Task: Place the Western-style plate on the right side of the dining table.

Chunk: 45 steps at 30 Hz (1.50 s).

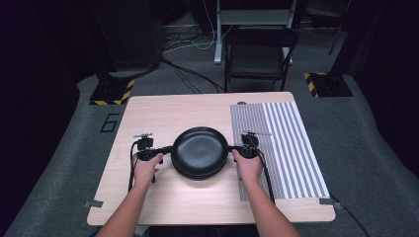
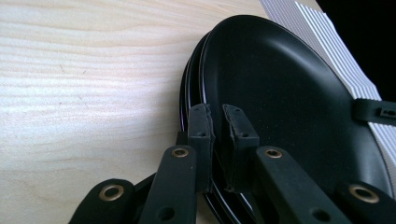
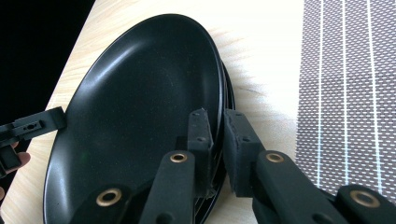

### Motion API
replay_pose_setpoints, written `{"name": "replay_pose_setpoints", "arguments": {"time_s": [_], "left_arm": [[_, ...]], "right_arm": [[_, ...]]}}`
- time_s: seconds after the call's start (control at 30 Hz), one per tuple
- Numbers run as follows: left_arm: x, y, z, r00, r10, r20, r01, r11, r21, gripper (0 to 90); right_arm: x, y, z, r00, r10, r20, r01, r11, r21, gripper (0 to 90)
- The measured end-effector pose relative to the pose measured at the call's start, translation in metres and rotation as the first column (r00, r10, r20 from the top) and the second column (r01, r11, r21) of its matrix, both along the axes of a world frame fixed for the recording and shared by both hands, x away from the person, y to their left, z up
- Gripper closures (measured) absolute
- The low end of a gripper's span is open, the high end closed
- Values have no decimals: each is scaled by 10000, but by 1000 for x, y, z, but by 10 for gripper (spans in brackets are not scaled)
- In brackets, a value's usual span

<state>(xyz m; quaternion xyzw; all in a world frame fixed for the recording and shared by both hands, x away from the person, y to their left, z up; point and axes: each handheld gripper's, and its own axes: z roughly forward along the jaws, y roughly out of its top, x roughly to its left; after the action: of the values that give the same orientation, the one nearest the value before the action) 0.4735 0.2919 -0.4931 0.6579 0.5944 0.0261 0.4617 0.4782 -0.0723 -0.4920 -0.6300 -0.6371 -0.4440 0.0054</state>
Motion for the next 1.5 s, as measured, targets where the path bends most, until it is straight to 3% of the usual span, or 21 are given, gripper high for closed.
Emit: {"name": "replay_pose_setpoints", "arguments": {"time_s": [0.13,0.3,0.47,0.57,0.7,0.8,0.87,1.03,1.13,1.2,1.3,1.5], "left_arm": [[0,-6,4,10000,-9,63,5,9980,625,823],[1,-9,3,10000,64,33,-65,9988,483,825],[2,-16,3,10000,-61,54,57,9972,750,814],[3,-20,-1,9999,58,-104,-53,9989,464,793],[2,-23,-4,9995,242,-214,-238,9995,205,786],[-1,-25,-4,9991,373,-179,-367,9989,298,781],[-4,-26,-6,9988,483,-90,-481,9986,223,778],[-10,-27,-6,9976,690,-5,-690,9976,112,778],[-13,-27,-7,9972,743,-8,-743,9972,95,779],[-16,-29,-8,9961,884,30,-884,9961,13,779],[-19,-30,-9,9946,1041,61,-1040,9946,-54,778],[-25,-33,-9,9919,1271,44,-1271,9919,-54,777]], "right_arm": [[1,-3,-1,9997,-139,-195,146,9993,358,823],[1,-4,0,9993,-253,-264,265,9985,482,827],[2,-9,2,9991,-420,-91,424,9974,591,831],[2,-12,4,9985,-540,67,535,9968,592,834],[2,-13,6,9982,-526,303,514,9979,382,832],[0,-11,6,9973,-525,511,524,9986,39,824],[-1,-8,6,9971,-539,537,537,9985,42,754],[-17,-2,6,9962,-500,719,529,9978,-393,720],[-26,-5,3,9963,-651,562,647,9979,94,717],[-31,-6,1,9975,-571,418,564,9983,156,715],[-43,-5,-4,9991,-379,168,367,9967,718,704],[-53,0,-7,9988,-495,62,488,9952,850,690]]}}
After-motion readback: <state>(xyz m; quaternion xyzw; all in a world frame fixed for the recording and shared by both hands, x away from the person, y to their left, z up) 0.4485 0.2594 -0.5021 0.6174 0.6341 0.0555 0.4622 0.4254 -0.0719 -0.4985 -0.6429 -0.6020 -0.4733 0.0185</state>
